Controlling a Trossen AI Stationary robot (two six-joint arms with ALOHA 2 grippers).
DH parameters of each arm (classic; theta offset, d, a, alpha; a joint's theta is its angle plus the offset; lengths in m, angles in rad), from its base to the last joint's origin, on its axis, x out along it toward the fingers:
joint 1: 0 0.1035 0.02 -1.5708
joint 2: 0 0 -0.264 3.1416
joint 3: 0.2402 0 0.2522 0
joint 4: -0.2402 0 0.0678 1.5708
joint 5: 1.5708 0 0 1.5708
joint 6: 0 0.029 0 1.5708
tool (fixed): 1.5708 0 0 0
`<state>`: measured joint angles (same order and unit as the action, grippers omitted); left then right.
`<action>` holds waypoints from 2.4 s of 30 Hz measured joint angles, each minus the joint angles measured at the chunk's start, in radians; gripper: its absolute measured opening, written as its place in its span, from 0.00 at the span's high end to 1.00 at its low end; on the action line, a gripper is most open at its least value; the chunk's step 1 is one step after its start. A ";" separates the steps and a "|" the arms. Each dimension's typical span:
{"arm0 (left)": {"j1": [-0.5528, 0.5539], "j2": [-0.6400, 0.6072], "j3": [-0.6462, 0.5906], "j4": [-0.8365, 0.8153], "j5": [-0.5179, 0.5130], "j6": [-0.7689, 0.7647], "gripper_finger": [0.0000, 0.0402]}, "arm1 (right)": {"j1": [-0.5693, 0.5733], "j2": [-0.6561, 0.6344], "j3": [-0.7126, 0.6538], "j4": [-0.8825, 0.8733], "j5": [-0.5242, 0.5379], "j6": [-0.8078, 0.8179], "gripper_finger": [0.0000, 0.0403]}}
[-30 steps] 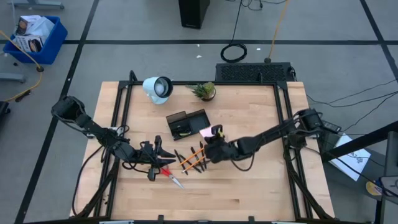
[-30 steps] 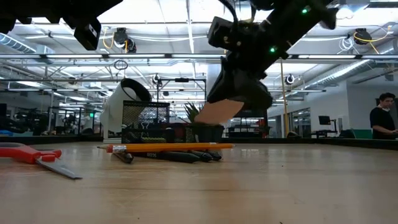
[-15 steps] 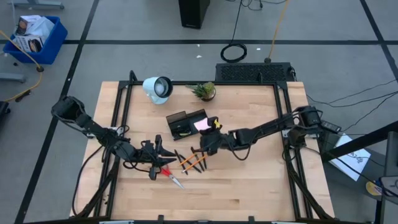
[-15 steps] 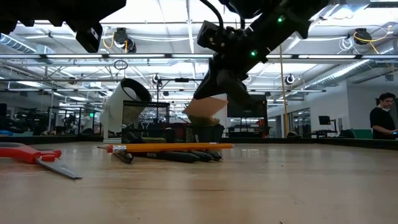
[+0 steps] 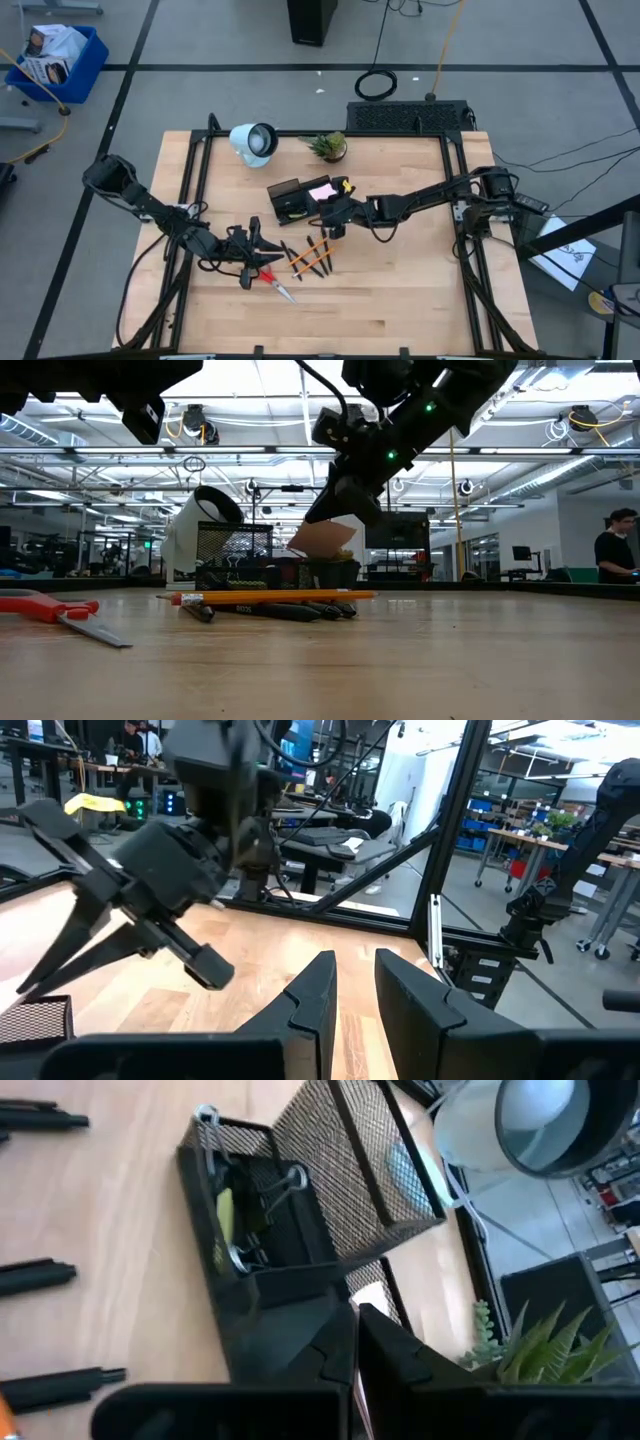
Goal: Pick and place office supplies into organizer
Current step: Put the pink sticky notes into the black desk organizer, then put the orange pencil into the black desk organizer
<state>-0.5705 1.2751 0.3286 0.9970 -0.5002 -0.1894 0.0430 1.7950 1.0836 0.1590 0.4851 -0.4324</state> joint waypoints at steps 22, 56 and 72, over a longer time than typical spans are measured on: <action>0.000 0.000 0.000 0.002 -0.006 -0.005 0.81 | -0.063 0.071 0.001 0.061 -0.124 -0.021 0.98; 0.000 0.000 0.000 -0.038 -0.014 0.007 0.81 | 0.208 -0.022 -0.040 -0.194 -0.410 0.183 0.67; 0.001 0.000 0.000 -0.051 -0.130 0.006 0.81 | 0.199 -0.022 -0.092 -0.235 -0.332 0.063 0.69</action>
<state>-0.5697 1.2751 0.3286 0.9456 -0.6297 -0.1838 0.2415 1.7733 0.9913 -0.0763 0.1535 -0.3695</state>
